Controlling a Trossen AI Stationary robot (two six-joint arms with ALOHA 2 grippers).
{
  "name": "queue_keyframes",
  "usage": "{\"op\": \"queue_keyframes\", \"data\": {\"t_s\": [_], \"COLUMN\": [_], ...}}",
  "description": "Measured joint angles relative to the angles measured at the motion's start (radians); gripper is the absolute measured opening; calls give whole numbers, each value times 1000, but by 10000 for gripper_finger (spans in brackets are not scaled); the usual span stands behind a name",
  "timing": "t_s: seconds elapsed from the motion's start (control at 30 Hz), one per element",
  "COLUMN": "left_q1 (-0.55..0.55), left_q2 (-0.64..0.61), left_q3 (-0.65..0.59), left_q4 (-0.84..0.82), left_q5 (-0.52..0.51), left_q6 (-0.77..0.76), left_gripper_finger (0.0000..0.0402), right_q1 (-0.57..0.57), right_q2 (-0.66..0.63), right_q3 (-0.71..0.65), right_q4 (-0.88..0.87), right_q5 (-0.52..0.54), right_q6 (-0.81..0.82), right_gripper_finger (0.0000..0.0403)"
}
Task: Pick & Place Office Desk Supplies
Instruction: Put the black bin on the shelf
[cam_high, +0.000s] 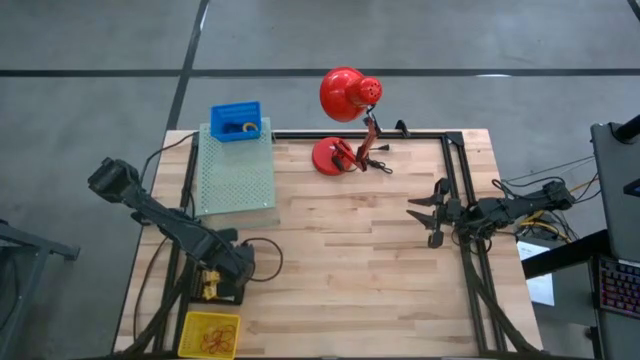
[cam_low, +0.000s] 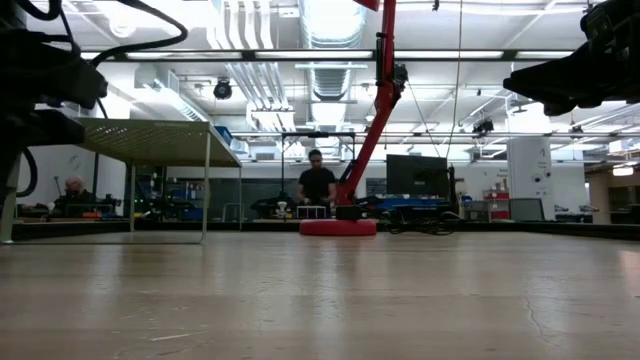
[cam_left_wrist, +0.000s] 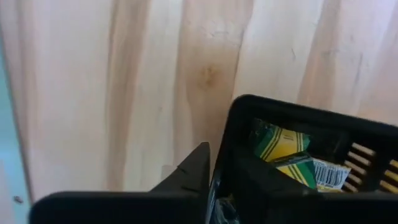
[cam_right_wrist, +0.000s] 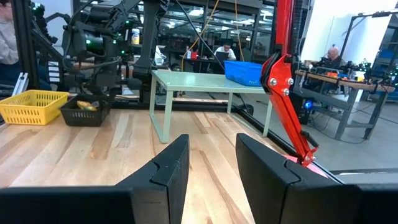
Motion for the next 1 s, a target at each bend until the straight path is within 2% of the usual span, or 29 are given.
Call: {"op": "queue_keyframes", "data": {"t_s": [0.27,0.53,0.87,1.0], "left_q1": [0,18,147,193], "left_q2": [0,0,0,0], "left_q3": [0,4,38,68], "left_q4": [9,23,41,41], "left_q5": [-36,-71,-75,-45], "left_q6": [26,75,166,222], "left_gripper_finger": [11,15,15,15], "right_q1": [0,0,0,0], "right_q2": [0,0,0,0], "right_q3": [0,0,0,0], "right_q4": [0,0,0,0], "right_q5": [0,0,0,0], "right_q6": [0,0,0,0], "right_gripper_finger": [127,128,128,128]}}
